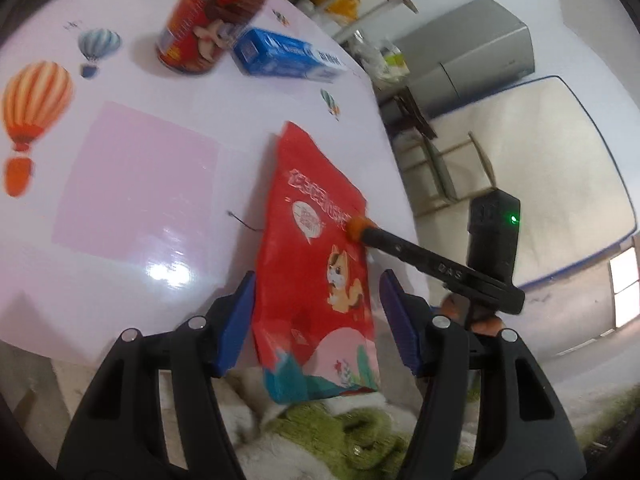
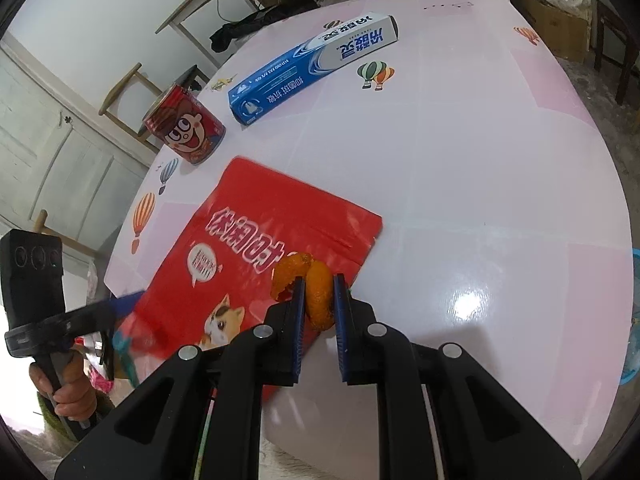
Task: Collect trash
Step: 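Lift the red snack bag with the left tool while the right tool holds the peel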
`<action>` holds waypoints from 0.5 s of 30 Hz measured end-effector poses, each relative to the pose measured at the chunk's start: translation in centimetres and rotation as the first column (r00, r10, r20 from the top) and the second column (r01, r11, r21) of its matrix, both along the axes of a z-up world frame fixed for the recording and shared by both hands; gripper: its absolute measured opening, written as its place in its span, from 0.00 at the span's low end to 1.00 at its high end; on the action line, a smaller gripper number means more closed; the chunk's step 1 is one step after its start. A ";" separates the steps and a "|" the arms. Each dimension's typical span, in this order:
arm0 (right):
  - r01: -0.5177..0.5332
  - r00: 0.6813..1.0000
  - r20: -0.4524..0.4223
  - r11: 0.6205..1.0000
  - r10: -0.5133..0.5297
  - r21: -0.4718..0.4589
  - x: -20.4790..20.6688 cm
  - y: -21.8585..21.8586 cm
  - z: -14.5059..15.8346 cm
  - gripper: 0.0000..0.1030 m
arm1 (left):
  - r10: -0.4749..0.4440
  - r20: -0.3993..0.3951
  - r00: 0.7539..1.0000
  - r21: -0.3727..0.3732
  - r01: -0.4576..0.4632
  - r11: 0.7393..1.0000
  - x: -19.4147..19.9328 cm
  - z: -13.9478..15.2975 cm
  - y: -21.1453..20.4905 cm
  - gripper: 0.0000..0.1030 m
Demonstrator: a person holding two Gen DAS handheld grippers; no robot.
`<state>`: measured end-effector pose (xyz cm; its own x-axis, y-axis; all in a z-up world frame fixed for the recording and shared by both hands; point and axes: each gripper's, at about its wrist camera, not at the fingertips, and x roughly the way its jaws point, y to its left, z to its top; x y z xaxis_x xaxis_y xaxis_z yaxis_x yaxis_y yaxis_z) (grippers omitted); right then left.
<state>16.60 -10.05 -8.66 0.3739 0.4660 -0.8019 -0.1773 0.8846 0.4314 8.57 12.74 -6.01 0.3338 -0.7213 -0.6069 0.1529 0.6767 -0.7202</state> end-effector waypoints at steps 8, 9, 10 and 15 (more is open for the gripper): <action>-0.006 1.000 0.004 1.000 0.006 -0.012 0.1 0.0 0.1 0.13 | 0.014 -0.023 1.000 0.098 -0.012 0.995 1.0 -0.8 -1.4 0.56; -0.006 1.000 0.004 1.000 0.006 -0.014 0.1 0.0 0.1 0.13 | 0.012 -0.024 1.000 0.106 -0.010 0.994 1.1 -0.8 -1.5 0.56; -0.006 1.000 0.003 1.000 0.006 -0.013 0.1 0.0 0.1 0.13 | 0.012 -0.026 1.000 0.109 -0.009 0.994 1.2 -0.8 -1.6 0.56; -0.001 1.000 0.004 1.000 0.001 -0.010 0.1 0.1 0.1 0.13 | 0.011 -0.038 0.999 0.144 -0.006 0.990 1.3 -0.6 -1.5 0.56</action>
